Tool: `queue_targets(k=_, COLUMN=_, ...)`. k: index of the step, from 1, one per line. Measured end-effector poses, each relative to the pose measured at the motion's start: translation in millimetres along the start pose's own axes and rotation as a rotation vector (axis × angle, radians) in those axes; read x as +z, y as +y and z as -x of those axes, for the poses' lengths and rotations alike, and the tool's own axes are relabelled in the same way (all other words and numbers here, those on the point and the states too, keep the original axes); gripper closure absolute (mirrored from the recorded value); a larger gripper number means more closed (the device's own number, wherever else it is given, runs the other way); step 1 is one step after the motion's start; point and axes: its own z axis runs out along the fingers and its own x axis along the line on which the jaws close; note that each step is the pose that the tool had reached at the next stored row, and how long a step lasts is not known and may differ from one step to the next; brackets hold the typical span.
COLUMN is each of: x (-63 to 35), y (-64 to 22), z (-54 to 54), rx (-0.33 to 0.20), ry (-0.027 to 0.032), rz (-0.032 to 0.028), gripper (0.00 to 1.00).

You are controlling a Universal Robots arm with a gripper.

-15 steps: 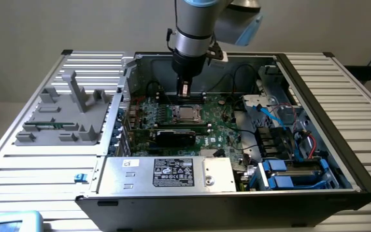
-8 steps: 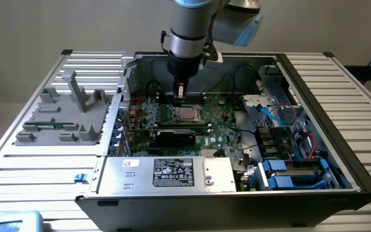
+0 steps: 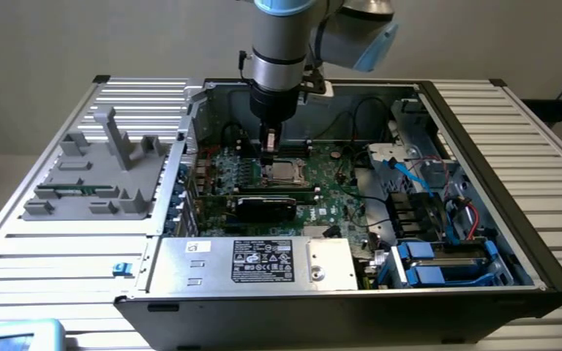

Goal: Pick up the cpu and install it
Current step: 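Close the cpu cover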

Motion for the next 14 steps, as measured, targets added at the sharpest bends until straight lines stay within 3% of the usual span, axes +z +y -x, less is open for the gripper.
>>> queue_targets(k=9, x=4.0, y=0.0, z=0.8, rx=0.0, ry=-0.0008, rz=0.0025, gripper=0.89)
queue_targets(k=14, x=9.0, y=-1.6, z=1.1, rx=0.0, ry=-0.0047, rz=0.0115, gripper=0.89)
